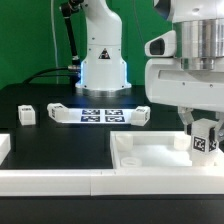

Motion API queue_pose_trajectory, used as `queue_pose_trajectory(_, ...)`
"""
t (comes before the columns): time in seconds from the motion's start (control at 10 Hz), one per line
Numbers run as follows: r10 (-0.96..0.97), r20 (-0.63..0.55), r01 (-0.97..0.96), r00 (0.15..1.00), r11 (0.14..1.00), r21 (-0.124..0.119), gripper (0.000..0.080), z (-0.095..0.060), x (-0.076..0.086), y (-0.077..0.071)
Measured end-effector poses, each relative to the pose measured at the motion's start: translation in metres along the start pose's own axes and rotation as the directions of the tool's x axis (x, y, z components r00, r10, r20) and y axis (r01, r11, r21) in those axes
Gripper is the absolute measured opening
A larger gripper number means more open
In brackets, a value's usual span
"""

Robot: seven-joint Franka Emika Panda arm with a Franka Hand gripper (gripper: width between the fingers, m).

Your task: Assemble square table

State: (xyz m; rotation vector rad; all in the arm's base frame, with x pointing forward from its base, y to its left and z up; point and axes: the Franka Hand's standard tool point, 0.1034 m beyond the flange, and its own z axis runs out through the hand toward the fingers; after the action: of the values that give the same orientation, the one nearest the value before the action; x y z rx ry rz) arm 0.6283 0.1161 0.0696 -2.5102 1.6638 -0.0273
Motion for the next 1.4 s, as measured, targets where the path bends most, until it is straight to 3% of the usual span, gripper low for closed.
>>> queue_pose_trajectory(0.2,0.316,0.039,-0.317,0.948,0.948,0.016,0.0294,0.0007,-0.0020,-0.0004)
queue_pose_trajectory(0.5,0.627,0.075,-0.629,0.776,0.778,0.003,0.0293,0.0020,-0.0025,0.0000)
queue_pose_trajectory(0.7,0.712,0.070,-0.714,0.698,0.700,-0.003,0.0294,0.0021,-0.0015,0.0008)
queue_pose_trajectory(1.1,0.745,0.062,-0.746,0.664,0.666,-0.008,0.0316,0.0023,0.0009,0.0024)
queue_pose_trajectory(1.2,0.744,0.062,-0.746,0.665,0.666,-0.008,0.0498,0.0025,0.0007,0.0025)
queue_pose_trajectory(1.3,0.736,0.062,-0.737,0.674,0.675,-0.009,0.0498,0.0020,0.0000,0.0025)
queue_pose_trajectory(1.4,0.724,0.067,-0.725,0.687,0.689,-0.012,0.0616,-0.0031,-0.0032,0.0014)
